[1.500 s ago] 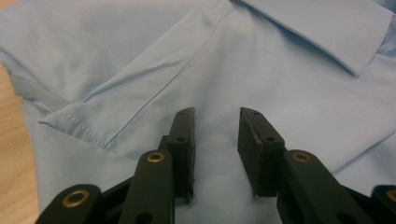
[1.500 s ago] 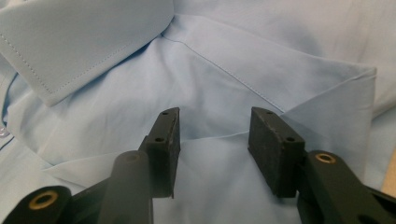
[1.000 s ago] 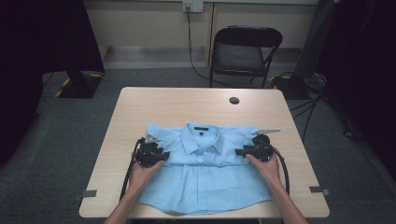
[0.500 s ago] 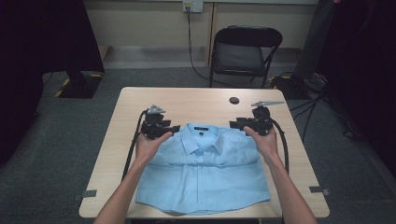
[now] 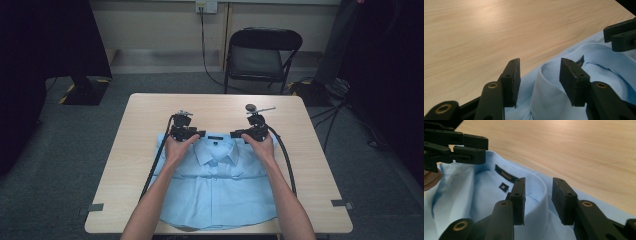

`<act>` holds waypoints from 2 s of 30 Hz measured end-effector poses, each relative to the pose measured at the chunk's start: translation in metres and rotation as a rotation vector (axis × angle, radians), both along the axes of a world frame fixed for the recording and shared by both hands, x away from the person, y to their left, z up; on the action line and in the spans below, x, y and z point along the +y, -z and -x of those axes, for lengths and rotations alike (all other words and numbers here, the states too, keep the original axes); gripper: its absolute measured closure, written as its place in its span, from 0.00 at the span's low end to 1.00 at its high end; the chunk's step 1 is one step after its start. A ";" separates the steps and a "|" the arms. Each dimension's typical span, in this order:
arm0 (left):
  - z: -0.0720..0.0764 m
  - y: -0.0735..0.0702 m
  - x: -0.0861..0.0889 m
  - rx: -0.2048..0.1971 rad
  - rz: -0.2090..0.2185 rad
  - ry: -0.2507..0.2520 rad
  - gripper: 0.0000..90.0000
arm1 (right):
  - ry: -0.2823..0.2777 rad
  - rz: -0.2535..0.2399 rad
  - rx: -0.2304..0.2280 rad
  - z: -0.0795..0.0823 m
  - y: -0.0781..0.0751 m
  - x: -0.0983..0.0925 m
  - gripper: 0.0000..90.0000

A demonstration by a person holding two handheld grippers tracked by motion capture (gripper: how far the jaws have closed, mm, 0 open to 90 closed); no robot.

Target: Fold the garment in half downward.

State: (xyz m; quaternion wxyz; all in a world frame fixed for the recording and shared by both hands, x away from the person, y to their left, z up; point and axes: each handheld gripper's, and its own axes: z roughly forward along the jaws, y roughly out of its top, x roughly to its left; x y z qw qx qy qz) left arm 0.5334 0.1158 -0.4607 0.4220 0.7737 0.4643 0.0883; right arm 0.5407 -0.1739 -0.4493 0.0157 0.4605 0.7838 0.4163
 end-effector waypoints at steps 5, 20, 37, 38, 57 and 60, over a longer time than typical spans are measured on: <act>-0.002 0.010 0.003 0.030 0.036 -0.016 0.60 | 0.013 0.019 0.024 -0.004 0.010 0.004 0.76; 0.013 0.001 0.003 0.001 -0.005 0.044 0.72 | -0.006 0.044 -0.065 0.018 -0.011 0.006 0.98; 0.058 -0.042 0.007 -0.139 -0.075 0.046 0.95 | -0.034 0.024 -0.133 0.045 -0.041 0.006 0.98; 0.061 -0.044 0.006 -0.148 -0.074 0.043 0.95 | -0.037 0.025 -0.142 0.047 -0.043 0.006 0.98; 0.116 -0.068 0.007 -0.256 -0.112 0.121 0.95 | -0.118 -0.013 -0.200 0.095 -0.062 -0.006 0.98; 0.123 -0.067 0.006 -0.275 -0.132 0.121 0.95 | -0.140 -0.014 -0.215 0.104 -0.064 -0.006 0.98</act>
